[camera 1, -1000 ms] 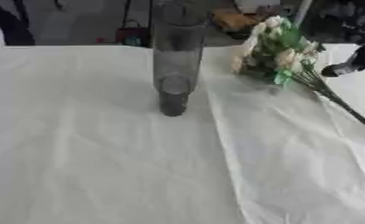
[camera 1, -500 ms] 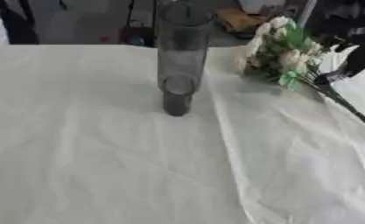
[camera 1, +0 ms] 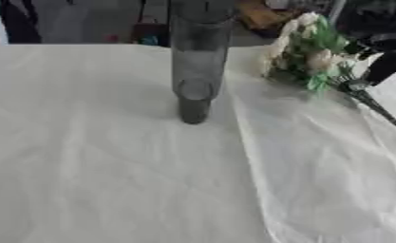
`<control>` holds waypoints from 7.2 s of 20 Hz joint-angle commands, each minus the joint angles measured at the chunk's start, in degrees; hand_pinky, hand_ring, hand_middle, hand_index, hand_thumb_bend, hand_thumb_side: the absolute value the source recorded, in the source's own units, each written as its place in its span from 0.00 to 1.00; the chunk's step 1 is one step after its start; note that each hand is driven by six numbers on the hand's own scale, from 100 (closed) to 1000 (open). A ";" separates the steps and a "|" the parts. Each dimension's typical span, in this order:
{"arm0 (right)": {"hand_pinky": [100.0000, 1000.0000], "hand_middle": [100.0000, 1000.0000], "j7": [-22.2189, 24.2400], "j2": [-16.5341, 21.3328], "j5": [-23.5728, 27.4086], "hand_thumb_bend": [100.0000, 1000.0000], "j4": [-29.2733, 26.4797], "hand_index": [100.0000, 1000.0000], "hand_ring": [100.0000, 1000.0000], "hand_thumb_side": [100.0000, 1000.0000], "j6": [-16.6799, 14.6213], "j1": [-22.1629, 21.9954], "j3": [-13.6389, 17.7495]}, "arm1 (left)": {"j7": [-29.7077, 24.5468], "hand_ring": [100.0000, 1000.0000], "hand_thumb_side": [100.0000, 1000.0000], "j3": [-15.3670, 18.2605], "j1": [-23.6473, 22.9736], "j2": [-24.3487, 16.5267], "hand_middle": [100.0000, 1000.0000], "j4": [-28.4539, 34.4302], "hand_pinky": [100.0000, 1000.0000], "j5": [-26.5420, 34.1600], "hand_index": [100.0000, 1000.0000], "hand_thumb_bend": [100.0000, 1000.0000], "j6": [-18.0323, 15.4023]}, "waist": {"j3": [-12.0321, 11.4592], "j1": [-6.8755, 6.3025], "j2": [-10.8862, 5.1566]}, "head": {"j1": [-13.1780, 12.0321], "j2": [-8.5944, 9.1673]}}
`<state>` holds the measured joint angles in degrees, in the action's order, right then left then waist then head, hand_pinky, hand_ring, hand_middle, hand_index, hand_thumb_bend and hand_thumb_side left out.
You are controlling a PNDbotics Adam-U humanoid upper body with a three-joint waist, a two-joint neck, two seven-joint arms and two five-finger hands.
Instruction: Arrange flowers into the vase.
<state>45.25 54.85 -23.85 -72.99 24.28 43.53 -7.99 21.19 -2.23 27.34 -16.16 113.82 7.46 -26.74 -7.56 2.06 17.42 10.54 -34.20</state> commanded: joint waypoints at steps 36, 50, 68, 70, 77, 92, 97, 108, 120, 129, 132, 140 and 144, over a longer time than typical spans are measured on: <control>0.92 1.00 -12.37 3.88 -1.35 0.40 9.61 1.00 1.00 0.17 6.20 -0.02 7.13 | -0.88 0.78 0.57 -1.16 1.87 0.83 0.85 0.77 0.73 -2.18 0.86 0.00 -1.45 | -2.69 -1.14 3.12 | 2.77 4.42; 0.89 1.00 -18.43 5.93 2.03 0.38 8.62 1.00 1.00 0.19 6.29 -4.10 9.03 | -1.19 0.78 0.57 -1.61 2.40 1.16 0.86 0.77 0.73 -3.05 0.86 0.00 -1.95 | -3.44 -1.38 4.88 | 4.63 6.14; 0.68 0.79 -26.68 6.31 4.41 0.19 6.83 0.81 0.89 0.14 3.80 -5.72 9.38 | -1.86 0.79 0.55 -2.30 3.15 1.63 0.86 0.77 0.73 -4.10 0.86 0.00 -2.54 | -4.13 -1.80 7.22 | 5.56 7.18; 0.63 0.76 -27.18 6.35 4.37 0.13 6.80 0.79 0.83 0.13 3.69 -5.62 9.17 | -1.96 0.79 0.55 -2.34 3.11 1.62 0.86 0.77 0.73 -4.17 0.85 0.00 -2.55 | -4.08 -1.82 7.23 | 5.45 7.03; 0.60 0.76 -23.06 7.32 5.07 0.03 6.23 0.80 0.82 0.11 3.19 -4.60 9.02 | -1.96 0.79 0.55 -2.34 2.83 1.37 0.85 0.77 0.73 -4.29 0.85 0.00 -2.38 | -3.38 -1.66 6.79 | 4.97 6.26; 0.11 0.39 -28.22 6.65 3.77 0.00 5.35 0.41 0.43 0.00 3.45 -4.71 8.78 | -2.04 0.79 0.55 -2.45 3.19 1.63 0.85 0.77 0.73 -4.30 0.85 0.00 -2.22 | -3.72 -1.48 7.24 | 5.41 7.20; 0.00 0.23 -32.23 6.11 4.00 0.00 5.54 0.23 0.29 0.00 4.02 -5.22 8.80 | -2.00 0.79 0.55 -2.41 3.32 1.72 0.85 0.77 0.73 -4.33 0.85 0.00 -2.31 | -4.13 -1.47 7.53 | 5.80 7.76; 0.00 0.00 -35.98 5.62 12.99 0.00 5.74 0.07 0.05 0.00 1.55 -5.91 8.80 | -1.93 0.79 0.55 -2.40 3.44 1.76 0.84 0.77 0.74 -4.36 0.85 0.00 -2.28 | -4.06 -1.55 7.65 | 6.27 7.94; 0.00 0.00 -34.83 6.03 27.25 0.00 4.30 0.03 0.00 0.00 0.33 -6.01 9.86 | -1.58 0.79 0.55 -2.13 3.20 1.31 0.84 0.77 0.73 -3.86 0.85 0.00 -2.05 | -2.90 -1.67 6.60 | 5.64 6.98; 0.00 0.00 -37.54 7.09 41.34 0.00 1.20 0.03 0.00 0.00 0.55 -6.84 10.59 | -1.42 0.79 0.56 -1.84 2.99 0.78 0.84 0.77 0.73 -2.97 0.85 0.00 -1.91 | -2.17 -1.79 5.23 | 4.90 5.57; 0.00 0.00 -38.54 7.45 45.20 0.00 0.15 0.03 0.00 0.00 0.19 -7.31 10.82 | -1.46 0.79 0.56 -1.78 2.93 0.61 0.84 0.77 0.73 -2.66 0.85 0.00 -1.91 | -1.99 -1.83 4.81 | 4.44 5.31; 0.00 0.00 -41.52 9.40 57.24 0.00 -5.54 0.03 0.00 0.00 -1.84 -8.10 12.12 | -1.42 0.78 0.56 -1.53 2.67 0.14 0.83 0.77 0.73 -1.76 0.85 0.00 -1.87 | -1.51 -1.92 3.47 | 2.73 4.39; 0.00 0.00 -43.21 10.78 61.60 0.00 -9.30 0.03 0.00 0.00 -2.47 -7.95 12.21 | -1.43 0.78 0.56 -1.43 2.47 -0.14 0.83 0.77 0.73 -1.25 0.85 0.00 -1.74 | -1.40 -1.77 2.61 | 1.94 3.88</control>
<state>2.69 62.01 36.05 -80.27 22.04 34.78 3.14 19.68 -4.26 29.40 -14.83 113.82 5.96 -28.61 -9.06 0.15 21.50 12.84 -29.85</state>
